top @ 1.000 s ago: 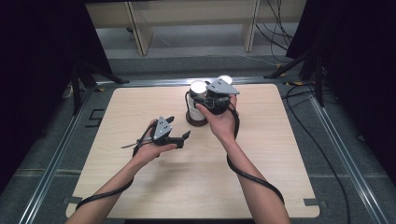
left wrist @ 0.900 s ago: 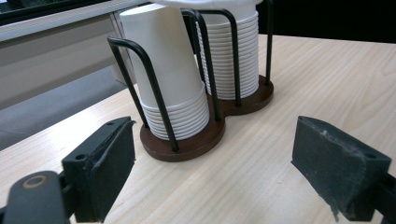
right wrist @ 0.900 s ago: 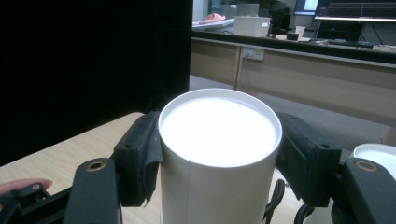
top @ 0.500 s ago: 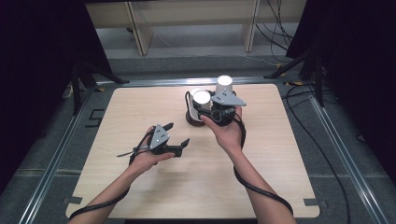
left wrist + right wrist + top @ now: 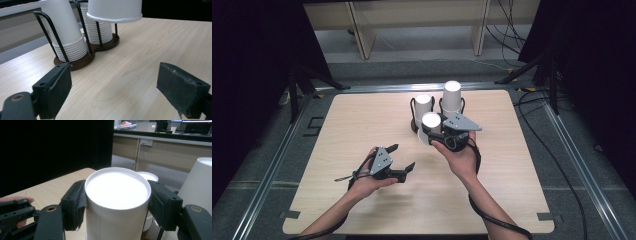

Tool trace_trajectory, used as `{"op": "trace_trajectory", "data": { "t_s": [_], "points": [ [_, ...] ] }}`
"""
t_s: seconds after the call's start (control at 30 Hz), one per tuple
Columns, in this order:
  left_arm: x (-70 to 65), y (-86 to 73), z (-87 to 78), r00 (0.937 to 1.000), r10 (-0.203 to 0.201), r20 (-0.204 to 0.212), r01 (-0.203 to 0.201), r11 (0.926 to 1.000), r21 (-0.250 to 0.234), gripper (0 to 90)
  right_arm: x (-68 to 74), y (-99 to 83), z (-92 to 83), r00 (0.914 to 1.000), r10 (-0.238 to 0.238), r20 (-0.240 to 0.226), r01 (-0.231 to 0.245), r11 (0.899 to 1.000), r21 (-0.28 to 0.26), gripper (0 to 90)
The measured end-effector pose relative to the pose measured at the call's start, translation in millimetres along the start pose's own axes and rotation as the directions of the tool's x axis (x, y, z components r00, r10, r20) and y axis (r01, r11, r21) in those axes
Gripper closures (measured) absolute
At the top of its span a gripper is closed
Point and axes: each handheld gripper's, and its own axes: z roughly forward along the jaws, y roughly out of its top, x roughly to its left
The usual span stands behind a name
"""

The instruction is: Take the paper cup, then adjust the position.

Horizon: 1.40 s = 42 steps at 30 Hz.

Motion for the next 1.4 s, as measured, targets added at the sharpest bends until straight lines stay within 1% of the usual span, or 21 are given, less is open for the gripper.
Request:
{"op": "trace_trajectory", "data": {
  "t_s": [0.03, 0.07, 0.2, 0.27, 0.33, 0.53, 0.6, 0.63, 0.67, 0.7, 0.73, 0.87, 0.9, 0.93, 1.07, 1.17, 1.2, 1.3, 1.33, 1.37, 1.4],
  "points": [
    [-2.0, -1.4, -0.5, 1.0, -0.003, 0.003, 0.003, 1.0, -0.008, 12.3, 1.7, -2.9, -1.1, 0.9998, 0.018, -0.013, -0.017, 1.0, 0.002, 35.5],
    [-3.8, -2.1, -2.9, 1.0, 0.008, 0.005, -0.008, 0.9999, 0.011, 12.4, 2.2, -5.4, -3.2, 0.9998, 0.019, -0.01, -0.019, 1.0, 0.007, 35.5],
    [-11.2, -8.0, -5.0, 0.9997, 0.015, 0.018, -0.015, 0.9999, 0.003, 12.1, 5.0, -14.3, -9.7, 0.9997, 0.022, -0.011, -0.022, 1.0, 0.003, 35.5],
    [-12.7, -9.6, -5.8, 0.9997, 0.006, 0.023, -0.006, 1.0, 0.001, 11.9, 5.3, -17.2, -12.7, 1.0, 0.0, -0.007, 0.0, 1.0, 0.0, 35.5],
    [-13.3, -9.8, -7.5, 0.9998, 0.003, 0.021, -0.004, 0.9999, 0.014, 11.7, 8.0, -20.7, -14.3, 0.9993, 0.03, -0.022, -0.03, 1.0, -0.003, 35.5],
    [-16.0, -11.4, -8.4, 0.9996, -0.012, 0.024, 0.012, 0.9998, 0.015, 7.6, 10.8, -26.0, -21.9, 0.9998, 0.02, -0.006, -0.02, 1.0, -0.004, 35.5],
    [-16.7, -11.8, -10.0, 0.9997, -0.015, 0.019, 0.015, 0.9997, 0.017, 5.5, 13.9, -28.2, -24.7, 0.9993, 0.034, -0.015, -0.034, 0.999, 0.006, 35.5],
    [-16.9, -12.5, -9.6, 0.9996, -0.021, 0.021, 0.021, 0.9998, 0.0, 4.8, 13.2, -28.7, -25.6, 0.9999, 0.011, -0.012, -0.011, 1.0, -0.002, 35.5],
    [-17.1, -12.0, -11.4, 0.9996, -0.024, 0.017, 0.024, 0.9997, 0.009, 4.4, 15.2, -29.9, -26.5, 0.9991, 0.032, -0.028, -0.032, 0.999, -0.006, 35.5],
    [-17.3, -11.7, -12.2, 0.9995, -0.025, 0.017, 0.025, 0.9996, 0.012, 3.9, 15.7, -29.8, -30.1, 0.9996, 0.024, -0.011, -0.024, 1.0, -0.008, 35.5],
    [-18.6, -11.7, -12.0, 0.9993, -0.03, 0.022, 0.03, 0.9996, -0.003, 3.3, 16.6, -30.3, -32.8, 0.9989, 0.043, -0.019, -0.043, 0.999, -0.024, 35.5],
    [-20.6, -11.3, -13.9, 0.9993, -0.025, 0.027, 0.025, 0.9996, 0.013, 2.8, 16.6, -30.6, -36.7, 0.9989, 0.042, -0.022, -0.042, 0.999, -0.031, 35.5],
    [-21.1, -11.5, -14.1, 0.9993, -0.027, 0.026, 0.027, 0.9996, 0.011, 2.8, 18.4, -31.1, -37.6, 0.9973, 0.066, -0.034, -0.067, 0.997, -0.026, 35.5],
    [-21.0, -11.6, -14.6, 0.9993, -0.029, 0.024, 0.029, 0.9995, 0.01, 2.8, 16.7, -31.5, -37.3, 0.9995, 0.029, -0.012, -0.03, 0.999, -0.045, 35.5],
    [-20.5, -11.1, -16.3, 0.9994, -0.024, 0.023, 0.024, 0.9997, 0.008, 2.7, 19.8, -34.7, -36.9, 0.9985, 0.051, -0.02, -0.052, 0.998, -0.021, 35.4],
    [-21.6, -10.2, -14.4, 0.9994, -0.02, 0.028, 0.021, 0.9998, -0.008, 2.8, 18.7, -36.6, -35.0, 0.9989, 0.041, -0.024, -0.042, 0.999, -0.021, 35.4],
    [-21.7, -9.4, -14.9, 0.9994, -0.016, 0.03, 0.016, 0.9999, 0.001, 2.8, 18.7, -37.7, -34.3, 0.9974, 0.059, -0.042, -0.06, 0.998, -0.021, 35.5],
    [-22.6, -8.1, -11.2, 0.9991, -0.022, 0.037, 0.023, 0.9996, -0.018, 2.8, 13.6, -40.7, -37.9, 0.995, 0.091, -0.04, -0.092, 0.996, -0.018, 35.4],
    [-22.5, -6.8, -11.0, 0.9992, -0.02, 0.035, 0.02, 0.9998, -0.002, 2.8, 12.7, -42.1, -38.2, 0.9907, 0.125, -0.055, -0.126, 0.992, -0.017, 35.4],
    [-22.7, -6.4, -9.4, 0.999, -0.023, 0.038, 0.024, 0.9997, -0.007, 2.8, 7.8, -43.9, -40.8, 0.9933, 0.111, -0.033, -0.112, 0.994, -0.02, 35.4],
    [-22.9, -6.4, -7.3, 0.9988, -0.026, 0.041, 0.027, 0.9994, -0.02, 2.8, 4.8, -45.1, -43.6, 0.9921, 0.124, -0.019, -0.124, 0.992, -0.009, 35.5]
  ]
}}
